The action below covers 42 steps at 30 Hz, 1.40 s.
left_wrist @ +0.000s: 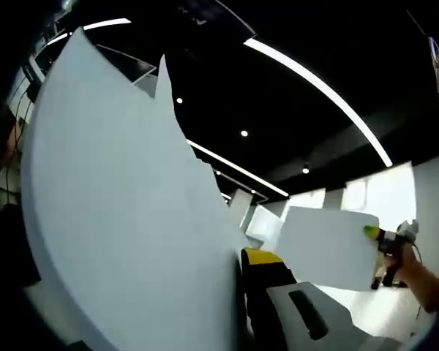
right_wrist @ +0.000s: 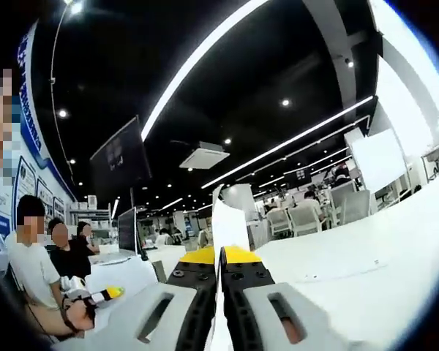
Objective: Organize the stack of printing papers by aligning and flattening the scattered papers on the table
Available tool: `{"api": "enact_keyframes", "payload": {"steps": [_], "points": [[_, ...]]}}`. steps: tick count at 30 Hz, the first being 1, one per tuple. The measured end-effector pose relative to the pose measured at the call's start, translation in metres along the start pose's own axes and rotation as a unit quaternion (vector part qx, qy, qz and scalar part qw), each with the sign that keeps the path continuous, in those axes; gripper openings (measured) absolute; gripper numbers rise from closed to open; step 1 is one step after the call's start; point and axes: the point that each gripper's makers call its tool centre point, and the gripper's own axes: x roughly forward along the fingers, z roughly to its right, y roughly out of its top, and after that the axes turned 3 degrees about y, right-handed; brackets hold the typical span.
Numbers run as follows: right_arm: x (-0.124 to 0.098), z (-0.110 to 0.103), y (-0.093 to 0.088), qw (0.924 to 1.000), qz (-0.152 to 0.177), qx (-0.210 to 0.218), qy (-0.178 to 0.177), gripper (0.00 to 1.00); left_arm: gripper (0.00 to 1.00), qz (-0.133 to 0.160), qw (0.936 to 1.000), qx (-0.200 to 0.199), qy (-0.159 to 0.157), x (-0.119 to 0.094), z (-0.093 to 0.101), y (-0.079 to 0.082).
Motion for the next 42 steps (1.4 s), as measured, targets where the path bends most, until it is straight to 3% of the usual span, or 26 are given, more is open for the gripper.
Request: {"api": "enact_keyframes", "payload": {"steps": [7, 20, 42], "points": [[0.007, -0.008, 0.005, 0.9999, -0.006, -0.002, 0.008, 0.0, 0.09, 0.0, 1.0, 0.0, -0.001, 0.0, 0.0, 0.0], [0.007, -0.021, 0.018, 0.9997, 0.012, -0.005, 0.023, 0.0, 0.09, 0.0, 1.0, 0.0, -0.001, 0.0, 0.001, 0.0], [0.012, -0.069, 0.043, 0.996, 0.034, -0.016, 0.082, 0.0, 0.09, 0.001, 1.0, -0.002, -0.002, -0.001, 0.001, 0.0]]}}
